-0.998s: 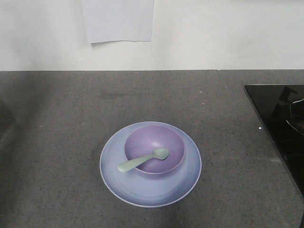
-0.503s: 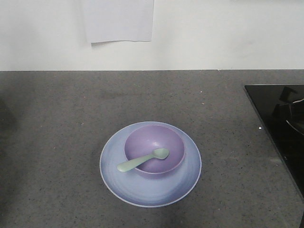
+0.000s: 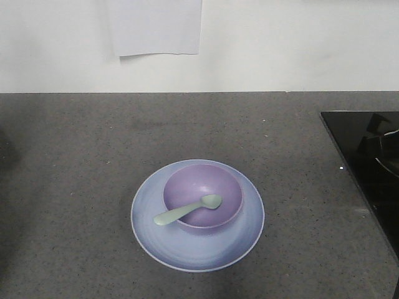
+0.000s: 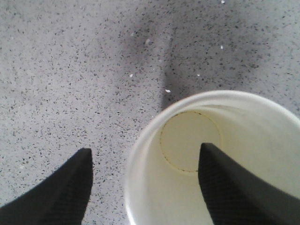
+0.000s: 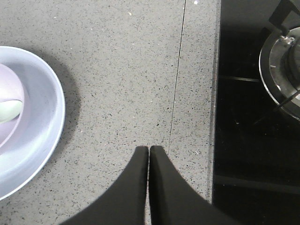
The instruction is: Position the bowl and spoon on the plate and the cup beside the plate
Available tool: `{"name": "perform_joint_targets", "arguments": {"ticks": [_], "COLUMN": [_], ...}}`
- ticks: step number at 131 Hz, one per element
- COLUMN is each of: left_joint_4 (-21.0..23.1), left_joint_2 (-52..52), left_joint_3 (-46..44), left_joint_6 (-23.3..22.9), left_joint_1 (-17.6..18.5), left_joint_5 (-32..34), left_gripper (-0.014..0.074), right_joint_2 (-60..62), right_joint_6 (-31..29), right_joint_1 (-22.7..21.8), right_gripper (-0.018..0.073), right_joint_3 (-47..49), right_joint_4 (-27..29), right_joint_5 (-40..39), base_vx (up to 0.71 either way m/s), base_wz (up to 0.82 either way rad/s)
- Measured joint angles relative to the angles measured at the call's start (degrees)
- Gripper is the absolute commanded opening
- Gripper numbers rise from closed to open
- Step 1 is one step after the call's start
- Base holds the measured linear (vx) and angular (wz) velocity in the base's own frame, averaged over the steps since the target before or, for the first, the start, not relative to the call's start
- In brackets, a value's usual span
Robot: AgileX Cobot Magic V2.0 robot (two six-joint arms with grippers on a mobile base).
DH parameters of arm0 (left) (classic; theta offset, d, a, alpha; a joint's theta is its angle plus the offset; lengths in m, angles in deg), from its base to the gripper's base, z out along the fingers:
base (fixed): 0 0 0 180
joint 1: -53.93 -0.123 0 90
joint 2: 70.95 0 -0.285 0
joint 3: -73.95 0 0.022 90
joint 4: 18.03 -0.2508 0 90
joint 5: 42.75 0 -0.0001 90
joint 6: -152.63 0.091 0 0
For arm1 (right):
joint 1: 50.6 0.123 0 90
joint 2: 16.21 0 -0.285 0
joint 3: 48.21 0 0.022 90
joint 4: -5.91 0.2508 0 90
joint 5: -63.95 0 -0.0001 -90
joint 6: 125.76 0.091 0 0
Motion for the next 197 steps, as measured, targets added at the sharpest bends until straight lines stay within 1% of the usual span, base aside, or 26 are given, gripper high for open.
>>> {"name": "perform_joint_targets", "arguments": {"ticks": [10, 22, 24, 28, 29, 30, 31, 32, 33, 38, 42, 43, 44, 45, 46, 48, 60, 63, 73, 81, 98, 121, 143, 166, 179, 197], "left_joint_4": [0.2, 0.7, 0.8, 1.1, 1.2, 1.3, 1.3, 1.3, 1.5, 1.9, 2.5, 2.7, 2.9, 3.1, 3.3, 3.8, 7.1, 8.5, 11.6, 12.9, 13.6, 13.9, 14.3, 14.4, 16.2, 17.9], "left_joint_2": [0.7, 1.7, 1.9, 2.2, 2.2, 2.3, 2.3, 2.4, 2.5, 2.8, 2.9, 2.9, 2.9, 3.0, 3.0, 3.0, 3.0, 3.0, 3.0, 3.0, 3.1, 3.1, 3.2, 4.0, 4.8, 6.3], "left_joint_3": [0.0, 0.0, 0.0, 0.0, 0.0, 0.0, 0.0, 0.0, 0.0, 0.0, 0.0, 0.0, 0.0, 0.0, 0.0, 0.0, 0.0, 0.0, 0.0, -0.4, -2.6, -5.6, -6.0, -6.0, -6.1, -6.1], "left_joint_6": [0.1, 0.8, 0.9, 1.2, 1.2, 1.3, 1.4, 1.4, 1.5, 1.9, 2.9, 2.9, 3.2, 3.5, 3.8, 4.6, 10.1, 11.7, 14.0, 15.2, 15.7, 16.0, 16.0, 16.0, 16.0, 16.0], "left_joint_1": [-0.1, -0.3, -0.3, -0.3, -0.3, -0.3, -0.3, -0.3, -0.3, -0.3, -0.3, -0.3, -0.3, -0.3, -0.3, -0.3, 0.1, 0.4, 1.8, 3.5, 7.8, 15.5, 21.6, 25.7, 27.5, 29.1], "left_joint_5": [0.3, 0.5, 0.5, 0.5, 0.6, 0.7, 0.7, 0.7, 0.7, 0.8, 0.8, 0.8, 0.8, 0.8, 0.8, 0.8, 0.7, 0.6, 0.5, 0.2, -0.3, -0.7, -0.7, -0.7, -0.6, -0.4], "left_gripper": [0.0432, 0.0338, 0.0307, 0.0272, 0.0247, 0.0247, 0.0221, 0.0221, 0.0194, 0.0125, 0.0071, 0.0046, 0.0046, 0.0021, 0.0021, -0.0012, -0.0008, -0.0008, -0.0008, -0.0008, -0.0008, -0.0008, -0.0008, -0.0008, -0.0008, -0.0008], "right_joint_2": [0.0, 0.0, 0.0, 0.0, 0.0, 0.0, 0.0, 0.0, 0.0, 0.0, 0.0, 0.0, 0.0, 0.0, 0.0, 0.0, 0.0, 0.0, 0.0, 0.0, 0.0, 0.0, 0.0, 0.0, 0.0, 0.0], "right_joint_6": [0.0, 0.0, 0.0, 0.0, 0.0, 0.0, 0.0, 0.0, 0.0, 0.0, 0.0, 0.0, 0.0, 0.0, 0.0, 0.0, 0.0, 0.0, 0.0, 0.0, 0.0, 0.0, 0.0, 0.0, 0.0, 0.0], "right_joint_1": [0.0, 0.0, 0.0, 0.0, 0.0, 0.0, 0.0, 0.0, 0.0, 0.0, 0.0, 0.0, 0.0, 0.0, 0.0, 0.0, 0.0, 0.0, 0.0, 0.0, 0.0, 0.0, 0.0, 0.0, 0.0, 0.0], "right_gripper": [-0.0007, -0.0007, -0.0007, -0.0007, -0.0007, -0.0007, -0.0007, -0.0007, -0.0007, -0.0007, -0.0007, -0.0007, -0.0007, -0.0007, -0.0007, -0.0007, -0.0007, -0.0007, -0.0007, -0.0007, -0.0007, -0.0007, -0.0007, -0.0007, -0.0007, -0.0007], "right_joint_3": [0.0, 0.0, 0.0, 0.0, 0.0, 0.0, 0.0, 0.0, 0.0, 0.0, 0.0, 0.0, 0.0, 0.0, 0.0, 0.0, 0.0, 0.0, 0.0, 0.0, 0.0, 0.0, 0.0, 0.0, 0.0, 0.0], "right_joint_4": [0.0, 0.0, 0.0, 0.0, 0.0, 0.0, 0.0, 0.0, 0.0, 0.0, 0.0, 0.0, 0.0, 0.0, 0.0, 0.0, 0.0, 0.0, 0.0, 0.0, 0.0, 0.0, 0.0, 0.0, 0.0, 0.0], "right_joint_5": [0.0, 0.0, 0.0, 0.0, 0.0, 0.0, 0.0, 0.0, 0.0, 0.0, 0.0, 0.0, 0.0, 0.0, 0.0, 0.0, 0.0, 0.0, 0.0, 0.0, 0.0, 0.0, 0.0, 0.0, 0.0, 0.0], "base_vx": [0.0, 0.0, 0.0, 0.0, 0.0, 0.0, 0.0, 0.0, 0.0, 0.0, 0.0, 0.0, 0.0, 0.0, 0.0, 0.0, 0.0, 0.0, 0.0, 0.0, 0.0, 0.0, 0.0, 0.0, 0.0, 0.0], "base_wz": [0.0, 0.0, 0.0, 0.0, 0.0, 0.0, 0.0, 0.0, 0.0, 0.0, 0.0, 0.0, 0.0, 0.0, 0.0, 0.0, 0.0, 0.0, 0.0, 0.0, 0.0, 0.0, 0.0, 0.0, 0.0, 0.0]}}
